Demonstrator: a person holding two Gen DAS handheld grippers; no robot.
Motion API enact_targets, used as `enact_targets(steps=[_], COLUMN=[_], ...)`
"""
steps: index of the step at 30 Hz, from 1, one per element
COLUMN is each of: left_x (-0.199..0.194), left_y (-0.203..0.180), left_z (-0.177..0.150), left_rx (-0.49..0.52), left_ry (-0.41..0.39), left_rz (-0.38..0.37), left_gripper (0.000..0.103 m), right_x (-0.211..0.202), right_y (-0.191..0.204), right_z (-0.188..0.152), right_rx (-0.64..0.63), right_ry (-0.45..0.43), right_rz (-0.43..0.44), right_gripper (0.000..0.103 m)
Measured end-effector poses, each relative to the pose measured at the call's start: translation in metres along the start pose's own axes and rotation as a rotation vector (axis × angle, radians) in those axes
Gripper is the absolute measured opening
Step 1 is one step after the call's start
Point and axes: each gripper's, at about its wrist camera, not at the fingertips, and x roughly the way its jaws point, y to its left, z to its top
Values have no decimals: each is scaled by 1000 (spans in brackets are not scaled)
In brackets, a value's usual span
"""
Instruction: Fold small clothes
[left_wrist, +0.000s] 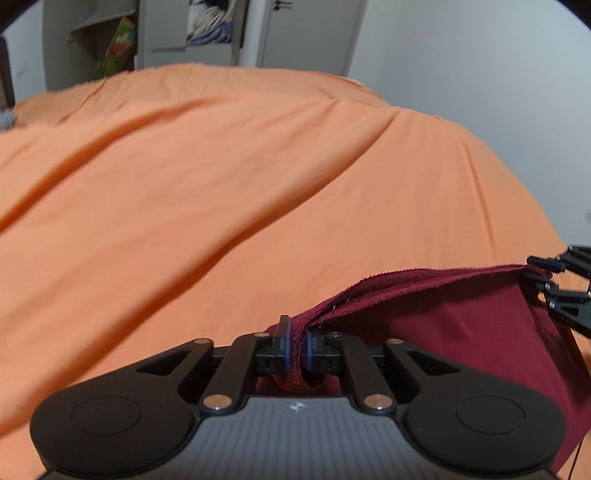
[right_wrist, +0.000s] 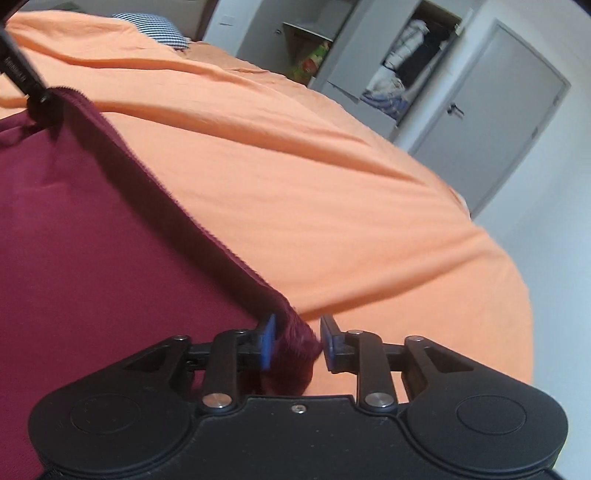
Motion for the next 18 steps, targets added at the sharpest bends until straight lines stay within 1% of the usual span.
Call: enact_targets(steps=[1, 2, 3, 4, 5, 6, 7, 8, 9, 10, 12, 15, 16, 18], left_x=[3, 4, 5, 0, -2, -6, -9, -12, -14, -16, -18, -25, -29, -38], left_y=[4, 7, 10, 14, 18, 22, 22, 26, 30, 29, 30, 22, 18, 6], left_z=[-1, -1, -2, -7, -9, -11, -12, -12, -12, -11, -10, -15, -19, -28], left_rx=[-19, -37, -54, -69, -87, -110, -132, -151, -164, -177, -202, -174, -158, -126], left_ry=[2, 3, 0, -7, -18, -39, -62, -83, -88, -92, -109, -163, -183, -221], left_rz=[-6, -11, -22, -35, -43, -38, -27, -18, -18, -15, 27, 92, 118, 155], left_gripper=[14, 18, 28, 37, 67, 88, 91, 91, 91, 91, 94, 101, 101, 101], right_x=[3, 5, 6, 6, 7, 5, 8, 8, 9, 9, 6, -4, -5, -11], right_y=[-2, -3, -3, -4, -6, -10, -11, -14, -17, -18, -20, -18, -21, -26], right_z=[-2, -4, -5, -6, -10, -15, -19, -21, -25, -26, -31, -39, -41, -47], right_rx=[18, 37, 53, 73, 92, 114, 136, 158, 176, 190, 203, 220, 236, 291], right_ry=[5, 6, 4, -1, -5, -6, -6, -8, -9, -7, -9, -16, -20, -30], right_rz=[1, -4, -14, -34, -61, -91, -115, -129, -133, -138, -145, -204, -217, -213], right_gripper=[34, 42, 55, 62, 79, 91, 95, 100, 102, 102, 102, 102, 102, 102])
